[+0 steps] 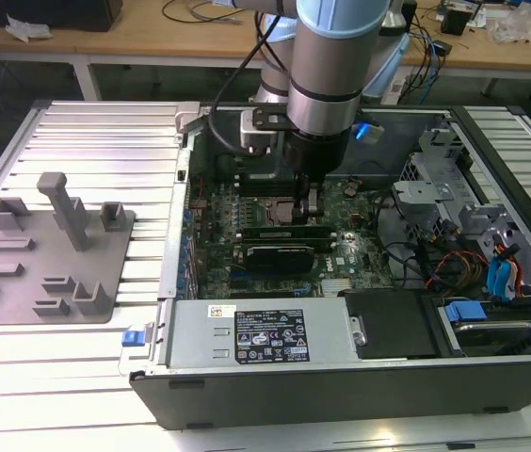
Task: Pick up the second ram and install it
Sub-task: 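Press down the second ram until it locks into place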
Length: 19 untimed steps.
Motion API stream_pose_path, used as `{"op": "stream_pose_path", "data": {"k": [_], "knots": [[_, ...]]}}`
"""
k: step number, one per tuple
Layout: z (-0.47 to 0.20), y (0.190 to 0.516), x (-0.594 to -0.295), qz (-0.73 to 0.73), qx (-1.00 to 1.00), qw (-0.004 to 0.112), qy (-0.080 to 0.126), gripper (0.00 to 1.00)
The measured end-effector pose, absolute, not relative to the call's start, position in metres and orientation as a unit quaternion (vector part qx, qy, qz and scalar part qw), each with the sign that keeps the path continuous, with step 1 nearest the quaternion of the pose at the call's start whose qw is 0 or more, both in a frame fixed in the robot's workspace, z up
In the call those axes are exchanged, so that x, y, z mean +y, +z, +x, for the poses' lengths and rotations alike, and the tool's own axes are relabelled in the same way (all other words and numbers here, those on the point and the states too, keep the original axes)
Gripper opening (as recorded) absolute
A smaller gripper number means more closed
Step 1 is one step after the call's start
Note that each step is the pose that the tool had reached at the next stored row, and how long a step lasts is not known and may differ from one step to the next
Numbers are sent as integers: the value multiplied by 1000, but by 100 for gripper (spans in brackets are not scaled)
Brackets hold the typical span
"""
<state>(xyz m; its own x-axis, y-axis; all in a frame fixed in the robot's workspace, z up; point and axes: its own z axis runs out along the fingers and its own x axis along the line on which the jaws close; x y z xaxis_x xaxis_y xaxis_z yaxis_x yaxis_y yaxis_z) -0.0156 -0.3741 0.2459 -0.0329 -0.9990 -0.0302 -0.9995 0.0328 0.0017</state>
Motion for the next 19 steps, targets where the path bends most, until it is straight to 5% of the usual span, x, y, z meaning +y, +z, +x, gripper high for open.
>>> {"op": "stream_pose_path", "data": {"k": [19], "knots": [[22,233,-374,-695,719,8,13,8]]}}
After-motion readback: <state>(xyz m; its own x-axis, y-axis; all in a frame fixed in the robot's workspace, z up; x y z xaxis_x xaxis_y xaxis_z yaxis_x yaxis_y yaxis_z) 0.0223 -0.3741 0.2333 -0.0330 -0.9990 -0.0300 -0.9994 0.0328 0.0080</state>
